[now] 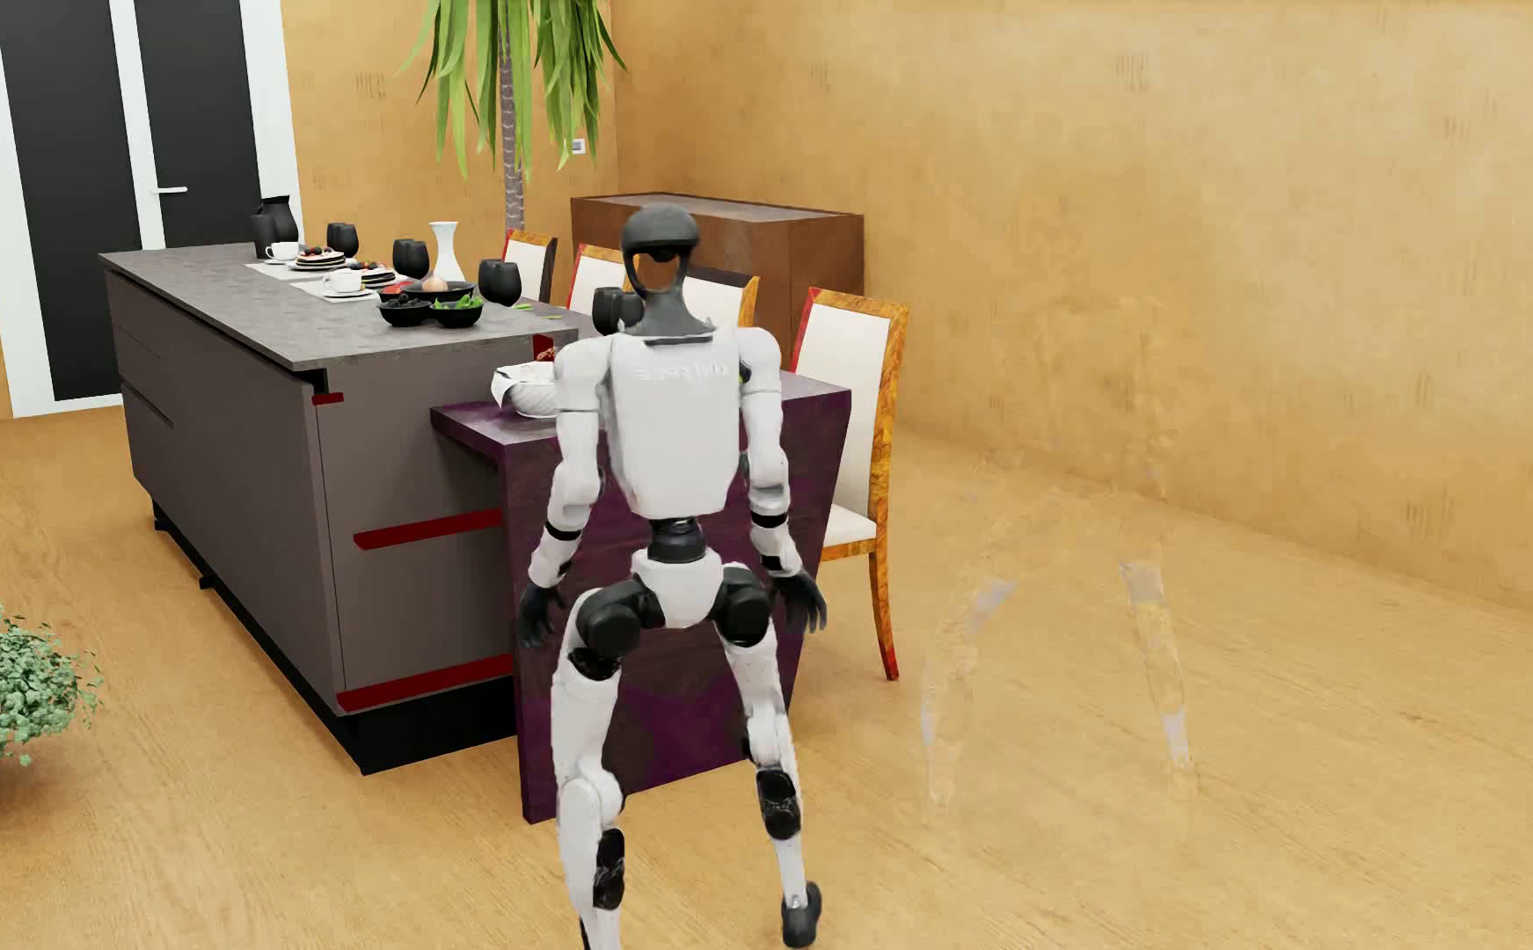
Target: Head to the chair
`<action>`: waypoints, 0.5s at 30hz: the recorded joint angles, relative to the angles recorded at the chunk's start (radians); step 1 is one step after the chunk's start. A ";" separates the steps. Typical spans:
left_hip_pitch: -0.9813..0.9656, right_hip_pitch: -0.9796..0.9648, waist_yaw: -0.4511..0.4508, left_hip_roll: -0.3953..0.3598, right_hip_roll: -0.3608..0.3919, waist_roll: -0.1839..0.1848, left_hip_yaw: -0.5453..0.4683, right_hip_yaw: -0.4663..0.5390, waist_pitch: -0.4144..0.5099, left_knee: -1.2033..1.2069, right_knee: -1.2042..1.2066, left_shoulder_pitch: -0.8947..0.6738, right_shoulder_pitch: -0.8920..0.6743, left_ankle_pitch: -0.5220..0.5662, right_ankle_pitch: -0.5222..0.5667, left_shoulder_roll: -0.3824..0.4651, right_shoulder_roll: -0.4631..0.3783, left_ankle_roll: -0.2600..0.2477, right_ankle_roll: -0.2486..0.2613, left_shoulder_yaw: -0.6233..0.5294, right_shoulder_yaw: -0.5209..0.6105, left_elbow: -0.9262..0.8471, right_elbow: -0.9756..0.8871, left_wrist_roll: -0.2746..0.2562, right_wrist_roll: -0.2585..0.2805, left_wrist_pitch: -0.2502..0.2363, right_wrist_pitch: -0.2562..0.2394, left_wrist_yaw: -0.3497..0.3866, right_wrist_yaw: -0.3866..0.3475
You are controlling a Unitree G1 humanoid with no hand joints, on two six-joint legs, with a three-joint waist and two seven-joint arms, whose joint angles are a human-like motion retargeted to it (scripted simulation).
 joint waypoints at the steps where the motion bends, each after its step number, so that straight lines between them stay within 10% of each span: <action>1: 0.012 0.030 0.001 0.015 -0.039 -0.001 0.015 -0.110 -0.004 0.004 -0.024 0.006 -0.001 0.001 0.018 0.002 0.002 -0.019 -0.013 -0.001 -0.010 -0.013 0.004 -0.009 -0.006 0.005 0.007 0.004 -0.009; 3: 0.033 0.061 -0.006 0.064 -0.035 -0.001 0.033 -0.177 -0.009 0.021 -0.030 0.033 -0.016 0.008 0.050 0.018 0.014 -0.072 0.065 0.004 -0.028 -0.045 0.018 -0.034 -0.006 0.004 0.018 0.018 -0.030; 6: 0.021 0.079 -0.013 0.208 0.086 0.017 0.007 -0.179 -0.004 0.119 -0.001 0.099 -0.076 0.098 -0.023 0.062 0.022 -0.098 0.022 0.008 -0.003 -0.077 0.074 -0.056 -0.016 0.007 0.000 0.030 -0.010; 9: -0.108 0.132 0.001 0.394 0.260 0.061 0.011 -0.158 0.006 0.408 -0.076 0.177 -0.161 0.179 -0.048 0.077 0.004 0.263 -0.044 -0.005 0.049 -0.078 0.115 -0.055 -0.070 0.028 -0.035 0.010 -0.009; 15: -0.489 0.231 0.091 0.136 0.481 0.106 -0.176 0.101 0.020 0.857 -0.197 0.332 -0.366 0.101 -0.060 -0.038 -0.090 0.254 -0.140 0.010 0.237 -0.067 0.064 -0.051 -0.119 0.035 -0.134 -0.006 0.143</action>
